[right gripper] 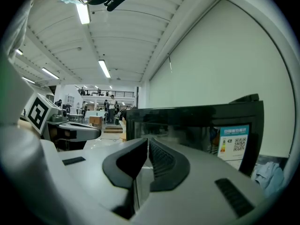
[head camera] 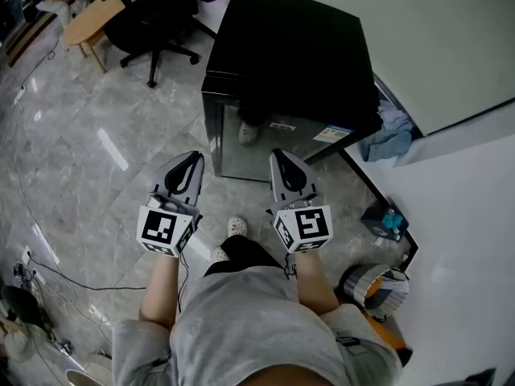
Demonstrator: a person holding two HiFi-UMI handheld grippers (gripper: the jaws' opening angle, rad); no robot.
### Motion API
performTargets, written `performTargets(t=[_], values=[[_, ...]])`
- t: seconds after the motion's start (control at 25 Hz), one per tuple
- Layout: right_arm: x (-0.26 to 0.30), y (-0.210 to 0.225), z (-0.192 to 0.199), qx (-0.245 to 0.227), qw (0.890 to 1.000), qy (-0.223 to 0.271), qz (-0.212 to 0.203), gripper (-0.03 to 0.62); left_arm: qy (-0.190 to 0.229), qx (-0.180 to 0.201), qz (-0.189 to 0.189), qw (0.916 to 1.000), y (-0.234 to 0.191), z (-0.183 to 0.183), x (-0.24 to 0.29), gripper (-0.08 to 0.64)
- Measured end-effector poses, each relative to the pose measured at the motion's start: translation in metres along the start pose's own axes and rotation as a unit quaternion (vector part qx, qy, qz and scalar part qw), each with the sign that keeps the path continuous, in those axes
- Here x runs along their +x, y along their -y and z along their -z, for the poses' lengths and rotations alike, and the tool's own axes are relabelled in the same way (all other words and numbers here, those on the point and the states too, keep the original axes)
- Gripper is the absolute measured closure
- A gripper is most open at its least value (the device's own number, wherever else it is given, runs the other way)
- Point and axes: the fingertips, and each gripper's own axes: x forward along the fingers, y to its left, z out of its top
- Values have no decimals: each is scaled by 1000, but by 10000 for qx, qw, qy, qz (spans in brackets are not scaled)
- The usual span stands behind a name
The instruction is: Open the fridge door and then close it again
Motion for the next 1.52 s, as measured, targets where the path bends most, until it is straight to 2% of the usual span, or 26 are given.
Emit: performTargets(t=[0.2,0.56,0.8,0.96,1.12,1.36,1.52], values=[[10,10,32,80,9993,-355,80,568,-376,-216,-26,9991,-7,31,11,545],[14,20,88,271,9950,-943,174,568,-1000,-386,-32,9942,-11,88,21,544],[17,21,105,355,9930,-1118,150,568,-1312,-418,-4,9905,-17,114,31,541],[22,22,107,349,9928,-1142,117,568,-1504,-378,161,9878,-25,125,45,458],[25,24,109,338,9925,-1170,75,568,-1708,-240,321,9845,-35,134,62,426],[30,24,114,340,9914,-1260,37,568,-1993,-64,751,9770,-44,143,89,399],[31,27,116,337,9910,-1298,16,566,-1996,5,903,9757,-44,145,102,390]])
